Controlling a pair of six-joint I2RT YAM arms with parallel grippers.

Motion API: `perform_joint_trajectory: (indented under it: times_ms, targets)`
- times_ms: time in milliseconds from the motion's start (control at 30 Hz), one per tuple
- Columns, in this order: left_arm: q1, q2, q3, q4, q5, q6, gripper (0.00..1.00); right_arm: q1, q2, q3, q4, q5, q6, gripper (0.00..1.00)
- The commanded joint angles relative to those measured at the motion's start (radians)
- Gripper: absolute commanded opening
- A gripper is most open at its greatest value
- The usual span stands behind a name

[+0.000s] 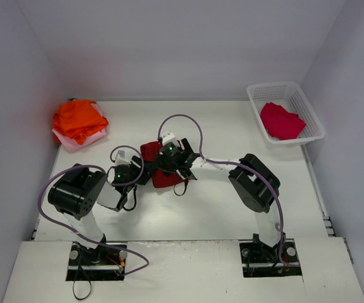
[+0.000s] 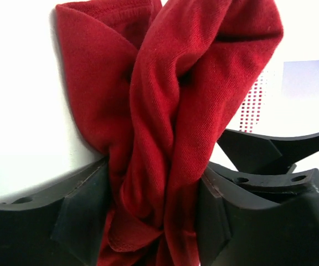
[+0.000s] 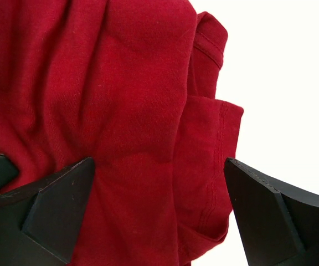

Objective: Fold and stack the t-shirts

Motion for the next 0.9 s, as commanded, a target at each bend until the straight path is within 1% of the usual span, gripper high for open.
perform_joint_trajectory:
  times_ms: [0, 133, 267, 300, 367, 400, 500, 533, 600, 633, 767, 833, 867]
  targets:
    - [-0.04, 0.02, -0.005, -0.259, -0.007, 0.063, 0.5, -0.007, 0.003, -0.001, -0.027, 0.016, -0.011, 1.0]
    - [-0.054, 0.02, 0.01, -0.275, -0.023, 0.066, 0.45, -0.01, 0.0, -0.006, -0.025, 0.017, -0.011, 1.0]
    - [-0.071, 0.022, 0.02, -0.279, -0.043, 0.069, 0.37, -0.015, -0.008, -0.015, -0.025, 0.018, -0.011, 1.0]
    - [-0.074, 0.02, 0.023, -0.287, -0.047, 0.071, 0.33, -0.018, -0.011, -0.021, -0.025, 0.019, -0.011, 1.0]
    - [-0.085, 0.023, 0.032, -0.287, -0.061, 0.071, 0.28, -0.021, -0.017, -0.027, -0.022, 0.019, -0.011, 1.0]
    - [-0.088, 0.022, 0.033, -0.289, -0.066, 0.072, 0.22, -0.022, -0.02, -0.03, -0.023, 0.019, -0.011, 1.0]
    - [-0.096, 0.016, 0.035, -0.295, -0.073, 0.075, 0.13, -0.025, -0.029, -0.041, -0.02, 0.019, -0.008, 1.0]
    - [-0.096, 0.006, 0.033, -0.298, -0.075, 0.078, 0.08, -0.027, -0.034, -0.043, -0.02, 0.019, -0.008, 1.0]
    - [-0.096, -0.01, 0.032, -0.319, -0.084, 0.083, 0.02, -0.026, -0.037, -0.046, -0.02, 0.019, -0.007, 1.0]
    - [-0.096, -0.033, 0.032, -0.333, -0.089, 0.092, 0.0, -0.027, -0.04, -0.049, -0.02, 0.019, -0.007, 1.0]
    - [-0.096, -0.115, 0.041, -0.443, -0.124, 0.123, 0.0, -0.027, -0.048, -0.047, -0.022, 0.021, -0.01, 1.0]
    - [-0.096, -0.182, 0.046, -0.515, -0.15, 0.147, 0.0, -0.029, -0.054, -0.049, -0.022, 0.025, -0.011, 1.0]
    - [-0.096, -0.205, 0.049, -0.578, -0.162, 0.157, 0.0, -0.029, -0.057, -0.049, -0.022, 0.025, -0.013, 1.0]
